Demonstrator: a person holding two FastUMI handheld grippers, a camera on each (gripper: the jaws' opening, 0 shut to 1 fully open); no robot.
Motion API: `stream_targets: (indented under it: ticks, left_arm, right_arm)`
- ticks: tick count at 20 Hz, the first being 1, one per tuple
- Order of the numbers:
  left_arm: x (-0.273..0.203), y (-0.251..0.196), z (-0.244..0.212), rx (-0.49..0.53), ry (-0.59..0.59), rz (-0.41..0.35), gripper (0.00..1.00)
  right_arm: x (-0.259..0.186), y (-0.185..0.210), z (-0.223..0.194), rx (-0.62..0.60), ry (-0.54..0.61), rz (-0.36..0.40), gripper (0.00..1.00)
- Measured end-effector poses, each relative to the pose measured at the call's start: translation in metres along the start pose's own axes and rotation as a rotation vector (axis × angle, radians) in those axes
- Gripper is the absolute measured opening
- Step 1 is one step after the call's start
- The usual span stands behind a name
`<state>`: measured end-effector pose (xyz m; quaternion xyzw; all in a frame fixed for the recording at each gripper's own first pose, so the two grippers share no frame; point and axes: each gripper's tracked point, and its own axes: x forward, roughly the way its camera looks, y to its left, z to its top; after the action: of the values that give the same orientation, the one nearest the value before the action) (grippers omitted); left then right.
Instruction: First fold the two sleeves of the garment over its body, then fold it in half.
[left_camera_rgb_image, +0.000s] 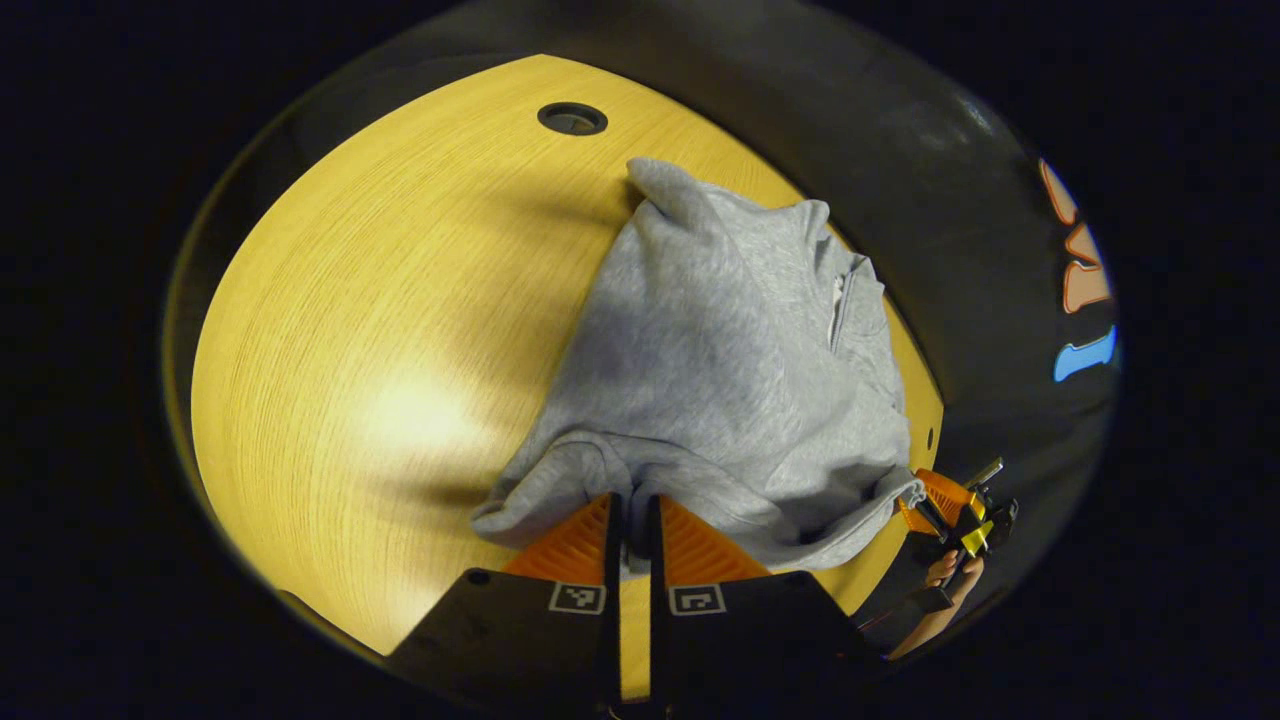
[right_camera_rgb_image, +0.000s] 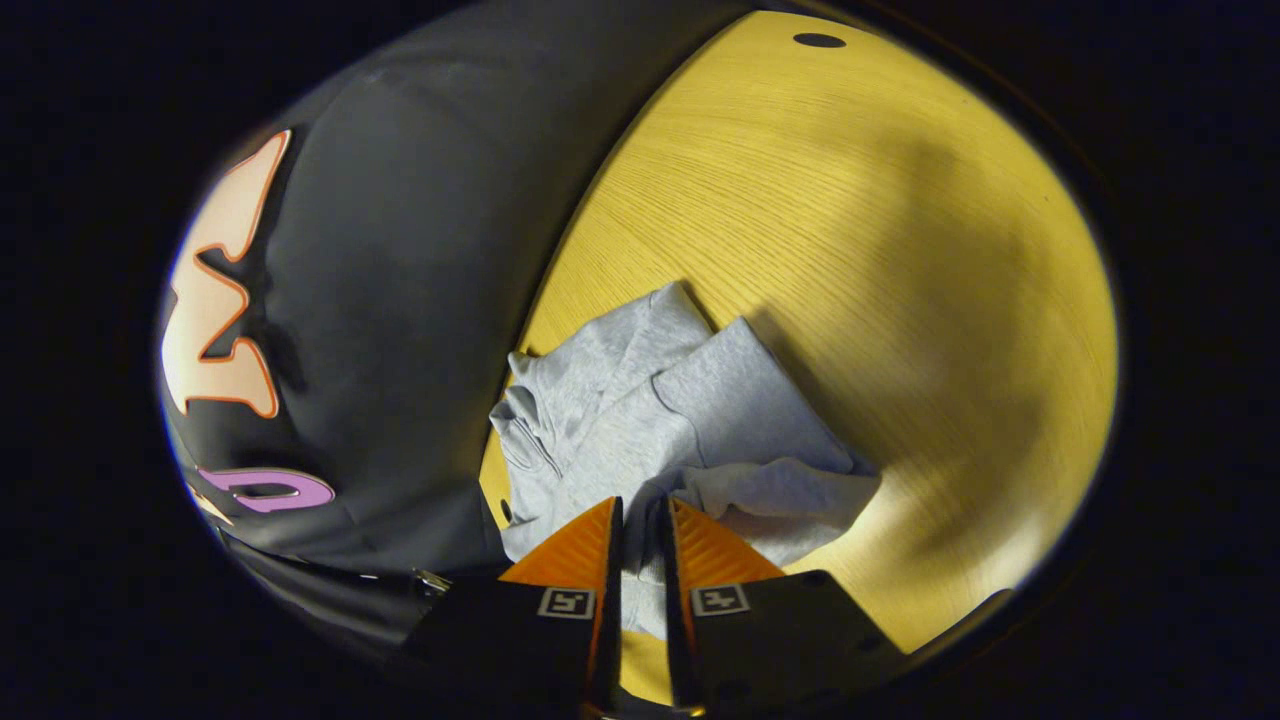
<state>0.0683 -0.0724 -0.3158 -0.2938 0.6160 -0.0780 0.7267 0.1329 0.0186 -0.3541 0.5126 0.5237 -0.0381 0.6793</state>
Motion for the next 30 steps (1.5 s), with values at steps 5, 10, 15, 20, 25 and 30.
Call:
stream_targets:
  ticks: [5,10,15,20,25,30]
  left_arm:
    - [-0.044,-0.021,0.066,-0.08,-0.377,-0.064,0.36]
    - [-0.094,-0.046,0.085,0.054,-0.602,-0.092,0.95]
    - [-0.167,-0.057,0.08,0.337,-0.898,0.038,0.95]
    - [-0.22,-0.063,0.041,0.506,-1.084,0.156,0.95]
    - [-0.242,-0.056,0.015,0.514,-1.158,0.204,0.95]
    - [-0.237,-0.051,-0.012,0.569,-1.135,0.246,0.95]
  right_arm:
    - [-0.025,0.026,0.033,-0.135,-0.218,0.071,0.9]
    - [-0.066,0.028,0.026,-0.378,-0.341,0.041,0.97]
    - [-0.133,0.06,0.0,-0.736,-0.559,0.064,0.97]
    - [-0.203,0.08,-0.034,-1.032,-0.808,0.067,0.98]
    - [-0.236,0.072,-0.082,-1.208,-0.91,0.065,0.98]
    - [-0.21,0.054,-0.103,-1.212,-0.861,0.059,0.99]
